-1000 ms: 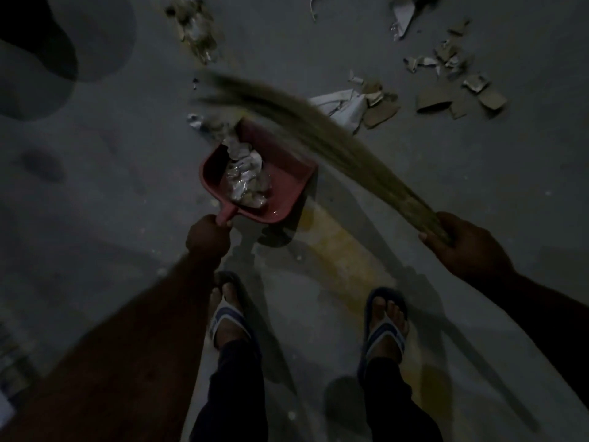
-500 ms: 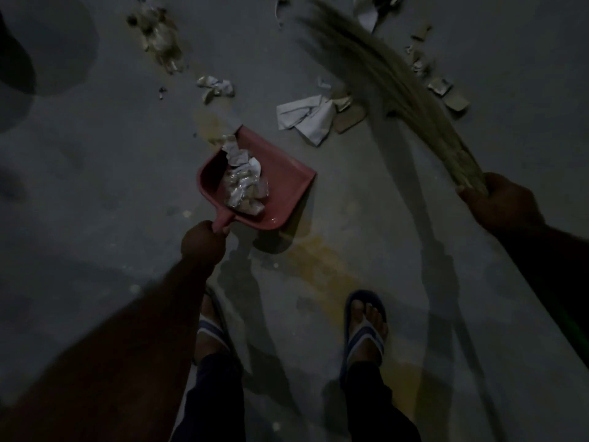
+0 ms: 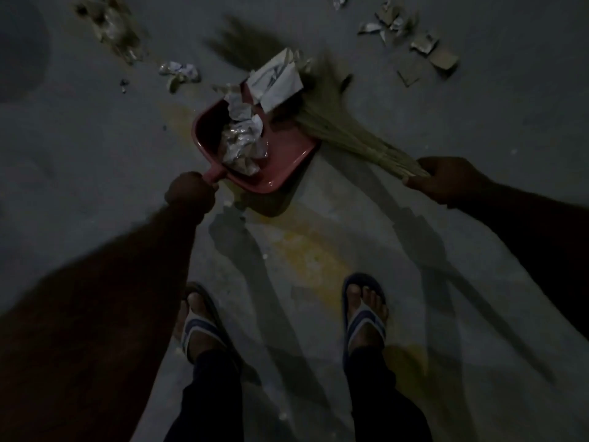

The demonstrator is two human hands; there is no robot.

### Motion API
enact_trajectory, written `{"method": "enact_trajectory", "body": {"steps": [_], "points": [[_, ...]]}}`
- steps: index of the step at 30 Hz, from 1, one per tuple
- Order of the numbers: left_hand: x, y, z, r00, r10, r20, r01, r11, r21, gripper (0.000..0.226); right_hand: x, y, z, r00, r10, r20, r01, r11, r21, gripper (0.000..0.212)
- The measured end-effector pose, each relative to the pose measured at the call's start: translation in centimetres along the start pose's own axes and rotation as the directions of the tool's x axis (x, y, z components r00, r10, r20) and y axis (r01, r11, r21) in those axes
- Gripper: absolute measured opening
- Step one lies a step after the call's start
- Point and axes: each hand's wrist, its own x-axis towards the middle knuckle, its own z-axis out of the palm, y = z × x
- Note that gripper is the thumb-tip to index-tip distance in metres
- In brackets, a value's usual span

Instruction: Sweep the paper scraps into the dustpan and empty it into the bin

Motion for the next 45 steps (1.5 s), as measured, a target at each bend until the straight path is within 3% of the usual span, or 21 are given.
{"method": "enact_trajectory", "body": {"steps": [3, 11, 15, 20, 26, 30, 33, 41, 45], "points": [[0.2, 0.6, -0.3, 0.999, 0.018, -0.028, -0.017, 1.0, 0.011, 0.033, -0.3, -0.1, 0.3, 0.998, -0.061, -0.014, 0.06, 0.997, -0.052, 0.043], [-0.9, 1.0, -0.3, 0.998, 0.057, -0.019, -0.056, 0.998, 0.021, 0.038, -5.9, 1.6, 2.2, 0.997, -0.061, -0.052, 0.061, 0.998, -0.011, 0.045], [-1.7, 1.0, -0.1, 0.999, 0.037, -0.022, -0.038, 0.999, -0.035, 0.036, -9.2, 3.1, 4.6, 0.977, -0.106, -0.185, 0.083, 0.989, -0.126, 0.061], [-2.5, 0.4, 0.8, 0.999, 0.033, -0.022, -0.035, 0.995, -0.089, 0.034, -10.2, 4.8, 6.1, 0.897, -0.114, -0.427, 0.031, 0.98, -0.196, 0.054], [-3.2, 0.0, 1.2, 0.997, 0.043, -0.067, -0.049, 0.995, -0.088, 0.034, -10.0, 4.4, 5.7, 0.903, -0.14, -0.406, 0.072, 0.981, -0.178, 0.063], [-3.5, -0.4, 1.1, 0.995, 0.067, -0.078, -0.074, 0.993, -0.088, 0.036, -10.7, 4.4, 5.5, 0.925, -0.223, -0.307, 0.188, 0.972, -0.139, 0.07], [-3.5, -0.6, 1.4, 0.997, 0.046, -0.069, -0.054, 0.99, -0.13, 0.035, -10.4, 3.9, 5.2, 0.916, -0.256, -0.308, 0.224, 0.965, -0.136, 0.071], [-3.0, -0.9, 1.0, 0.995, 0.038, -0.088, -0.04, 0.999, -0.017, 0.043, -3.5, 1.7, 0.9, 0.893, -0.127, -0.432, 0.1, 0.991, -0.085, 0.073], [-2.6, -0.3, 0.5, 0.995, 0.03, -0.096, -0.033, 0.999, -0.03, 0.039, 0.7, 0.1, -1.7, 0.914, -0.075, -0.399, 0.043, 0.995, -0.088, 0.059]]}}
